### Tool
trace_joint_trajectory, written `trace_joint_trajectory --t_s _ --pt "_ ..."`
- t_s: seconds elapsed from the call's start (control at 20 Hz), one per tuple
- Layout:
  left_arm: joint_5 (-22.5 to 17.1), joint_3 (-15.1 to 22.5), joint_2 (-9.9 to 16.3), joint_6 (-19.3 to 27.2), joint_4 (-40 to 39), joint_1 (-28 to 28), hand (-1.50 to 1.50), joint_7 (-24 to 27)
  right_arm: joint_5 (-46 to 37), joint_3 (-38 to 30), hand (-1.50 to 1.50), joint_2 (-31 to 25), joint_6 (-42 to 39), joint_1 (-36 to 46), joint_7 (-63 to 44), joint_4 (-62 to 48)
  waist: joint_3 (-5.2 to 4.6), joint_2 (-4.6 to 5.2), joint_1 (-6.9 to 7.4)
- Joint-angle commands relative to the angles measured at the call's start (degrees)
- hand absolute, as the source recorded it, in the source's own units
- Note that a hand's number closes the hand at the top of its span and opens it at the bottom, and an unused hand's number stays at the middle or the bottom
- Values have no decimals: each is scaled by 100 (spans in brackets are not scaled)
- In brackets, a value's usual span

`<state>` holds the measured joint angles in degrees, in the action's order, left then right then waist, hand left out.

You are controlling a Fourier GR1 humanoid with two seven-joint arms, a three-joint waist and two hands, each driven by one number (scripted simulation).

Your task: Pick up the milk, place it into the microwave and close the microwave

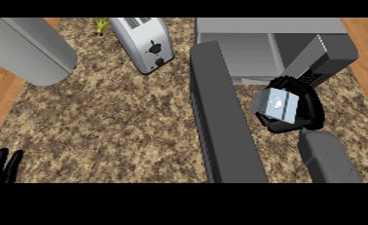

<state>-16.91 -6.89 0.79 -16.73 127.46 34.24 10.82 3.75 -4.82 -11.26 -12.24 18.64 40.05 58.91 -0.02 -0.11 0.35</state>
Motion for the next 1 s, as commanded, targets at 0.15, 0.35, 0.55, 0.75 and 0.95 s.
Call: trace_joint_trajectory --t_s 0.15,0.35,0.55,0.75,0.95 --pt "27 -270 96 -225 -488 -214 -150 348 -297 -30 150 215 698 1287 -829 -574 1 20 54" --pt "152 -148 6 -99 -464 -376 -150 167 -576 -126 150 290 960 2024 -341 -1764 5 37 83" --pt "54 -198 -6 -68 -151 -172 -150 -12 -621 -282 150 282 890 2618 -12 -2863 9 55 143" --pt "-245 -402 194 -402 -611 -422 -150 191 -708 -475 150 155 1081 3342 92 -3692 10 107 262" --pt "-59 -321 152 -347 -603 -539 -150 202 -780 -590 150 -38 1198 3743 221 -4188 14 159 373"
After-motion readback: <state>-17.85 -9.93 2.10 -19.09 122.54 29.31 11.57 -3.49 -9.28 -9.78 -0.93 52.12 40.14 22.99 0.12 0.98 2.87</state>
